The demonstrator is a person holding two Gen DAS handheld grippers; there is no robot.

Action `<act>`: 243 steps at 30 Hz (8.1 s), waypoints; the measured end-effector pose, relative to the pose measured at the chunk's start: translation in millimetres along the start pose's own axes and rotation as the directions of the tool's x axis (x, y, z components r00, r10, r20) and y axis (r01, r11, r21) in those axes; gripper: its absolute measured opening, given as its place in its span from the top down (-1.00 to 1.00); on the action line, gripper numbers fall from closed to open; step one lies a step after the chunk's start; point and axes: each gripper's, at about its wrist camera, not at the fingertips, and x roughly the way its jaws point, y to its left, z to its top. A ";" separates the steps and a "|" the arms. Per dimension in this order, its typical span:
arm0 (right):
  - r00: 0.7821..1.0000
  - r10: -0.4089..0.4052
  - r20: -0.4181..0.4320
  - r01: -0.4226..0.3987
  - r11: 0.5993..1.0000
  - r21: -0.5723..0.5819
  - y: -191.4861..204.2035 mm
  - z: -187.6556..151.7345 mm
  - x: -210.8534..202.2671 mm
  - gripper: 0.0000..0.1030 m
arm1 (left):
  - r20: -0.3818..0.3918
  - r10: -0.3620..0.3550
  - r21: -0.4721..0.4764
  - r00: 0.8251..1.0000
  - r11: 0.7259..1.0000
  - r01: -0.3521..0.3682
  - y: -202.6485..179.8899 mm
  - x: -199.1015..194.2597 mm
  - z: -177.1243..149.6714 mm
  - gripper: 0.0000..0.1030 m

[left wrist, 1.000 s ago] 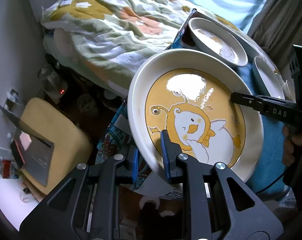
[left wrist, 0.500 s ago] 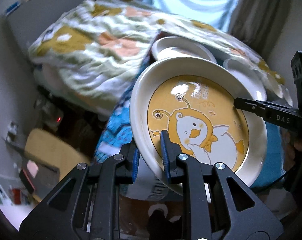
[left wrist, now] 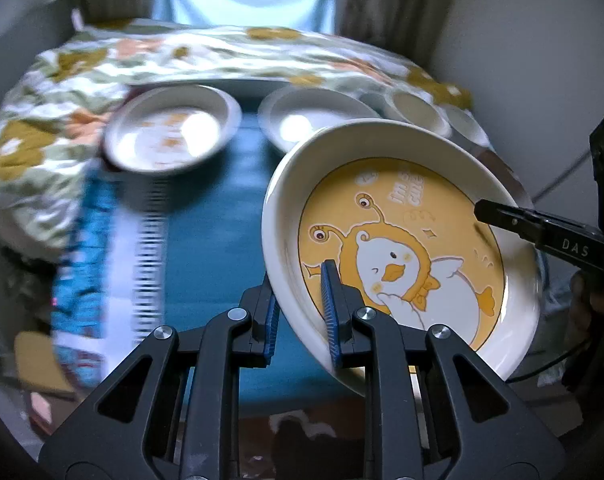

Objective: Organize plates and bowls
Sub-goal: 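Lift the yellow bear plate with both grippers and carry it beside the pink bowl, then lower the yellow bear plate onto the cloth and open both grippers, then grasp the rim of the white plate with both grippers, then lift the white plate with both grippers and carry it over the yellow bear plate, then lower the white plate onto the yellow bear plate and open both grippers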

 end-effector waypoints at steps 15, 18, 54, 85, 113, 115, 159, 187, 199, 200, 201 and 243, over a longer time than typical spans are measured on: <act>0.992 -0.123 0.034 0.117 0.982 0.146 -102.0 -51.0 28.2 0.69 | -0.073 -0.065 0.120 0.995 0.990 0.074 -66.3 104.2 -20.6 0.66; 0.990 -0.123 0.067 0.111 0.981 0.160 -107.6 -52.2 31.8 0.69 | -0.057 -0.060 0.143 0.997 0.987 0.068 -68.9 105.3 -20.1 0.66; 0.959 -0.211 0.188 0.207 0.978 0.041 -42.7 -45.1 -74.1 0.67 | 0.082 0.084 0.115 0.993 0.989 -0.093 -64.1 -4.8 -1.8 0.05; 0.955 -0.294 0.031 0.283 0.939 0.197 1.3 118.3 72.5 -0.83 | -0.090 -0.121 0.311 0.989 0.940 0.143 63.6 96.2 216.6 -0.55; 0.975 -0.118 -0.190 0.179 0.922 0.344 -50.5 106.5 164.5 0.63 | -0.400 -0.105 0.325 0.910 0.912 0.249 52.6 232.6 202.6 0.43; 0.975 -0.118 -0.189 0.178 0.922 0.343 -50.2 106.7 164.3 0.64 | -0.396 -0.106 0.316 0.912 0.917 0.243 54.6 232.2 203.0 0.50; 0.998 -0.059 0.019 0.058 0.997 0.053 -25.9 76.2 -15.5 0.65 | -0.030 -0.027 0.247 0.999 0.968 0.034 -38.6 22.0 130.6 0.56; 0.997 -0.042 -0.068 0.050 0.992 0.112 -102.2 -51.1 -12.6 0.65 | -0.226 0.001 0.214 0.974 0.976 0.049 -108.9 94.5 -21.0 0.57; 0.997 -0.030 -0.066 0.038 0.993 0.111 -113.5 -48.2 -1.3 0.65 | -0.222 0.063 0.240 0.973 0.971 -0.009 -109.6 110.9 -7.5 0.57; 0.997 -0.033 -0.066 0.040 0.993 0.107 -113.0 -47.3 -0.8 0.65 | -0.217 0.075 0.251 0.973 0.968 -0.019 -111.0 111.9 -6.8 0.57; 0.997 -0.039 -0.065 0.045 0.994 0.101 -112.4 -46.4 -0.3 0.65 | -0.215 0.081 0.258 0.973 0.966 -0.023 -111.8 112.7 -6.6 0.57; 0.982 -0.188 -0.037 0.184 0.978 -0.094 -82.9 -53.6 7.2 0.65 | -0.030 0.355 0.445 0.935 0.842 -0.305 -136.8 110.8 -10.6 0.57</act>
